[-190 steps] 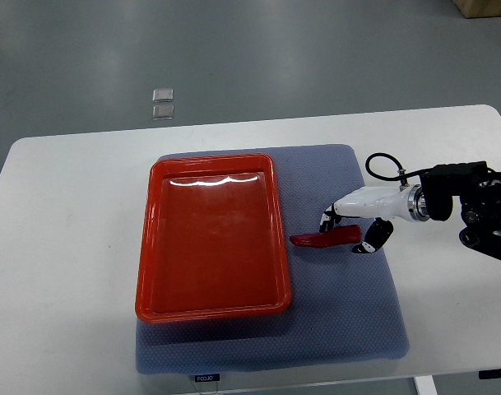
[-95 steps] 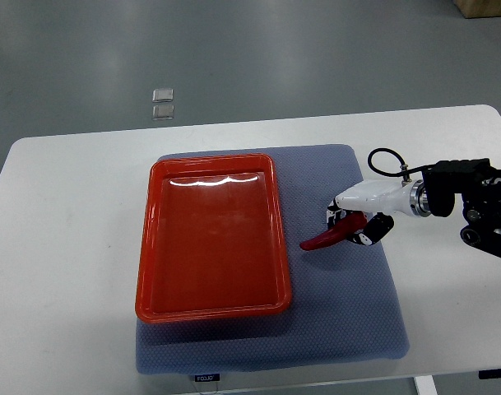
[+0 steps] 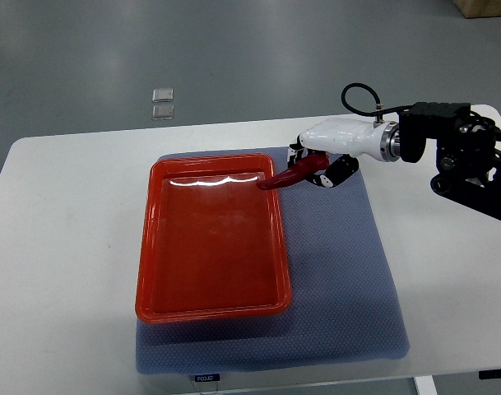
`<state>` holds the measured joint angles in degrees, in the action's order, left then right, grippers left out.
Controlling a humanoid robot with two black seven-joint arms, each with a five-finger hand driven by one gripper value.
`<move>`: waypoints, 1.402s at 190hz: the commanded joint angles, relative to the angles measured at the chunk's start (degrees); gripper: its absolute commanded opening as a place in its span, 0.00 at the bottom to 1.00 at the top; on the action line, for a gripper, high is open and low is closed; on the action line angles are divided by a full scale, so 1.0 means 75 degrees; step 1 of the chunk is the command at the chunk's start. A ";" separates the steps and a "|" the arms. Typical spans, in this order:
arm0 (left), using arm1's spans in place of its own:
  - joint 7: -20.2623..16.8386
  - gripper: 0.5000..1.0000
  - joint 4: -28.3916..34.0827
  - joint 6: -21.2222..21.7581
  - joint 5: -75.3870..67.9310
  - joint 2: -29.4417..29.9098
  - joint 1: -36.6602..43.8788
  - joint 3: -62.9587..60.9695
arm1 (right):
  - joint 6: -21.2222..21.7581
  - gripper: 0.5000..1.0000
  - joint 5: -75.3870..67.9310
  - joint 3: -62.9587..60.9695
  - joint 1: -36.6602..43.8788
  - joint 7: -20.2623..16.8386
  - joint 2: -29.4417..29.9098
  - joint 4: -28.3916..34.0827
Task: Place red pepper on red tray
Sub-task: 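Lift the pepper with the right hand and carry it into the tray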
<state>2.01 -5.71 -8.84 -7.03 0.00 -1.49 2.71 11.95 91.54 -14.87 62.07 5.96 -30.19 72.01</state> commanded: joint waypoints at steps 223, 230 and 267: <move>0.0002 1.00 0.0000 -0.0004 0.0000 0.0000 0.0000 0.0001 | -0.0469 0.50 0.0299 0.1174 0.0385 0.0037 0.3861 -0.2676; 0.0002 1.00 0.0000 -0.0004 0.0000 0.0000 0.0000 0.0001 | -0.0516 0.51 0.0264 0.1139 0.0385 0.0037 0.3779 -0.2676; 0.0002 1.00 0.0000 -0.0004 0.0000 0.0000 0.0000 0.0001 | -0.0551 0.54 -0.0017 0.0236 0.0361 0.0061 0.2970 -0.2676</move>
<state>2.00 -5.71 -8.84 -7.03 0.00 -1.49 2.72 7.38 92.79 -8.26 64.92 6.32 -4.78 51.96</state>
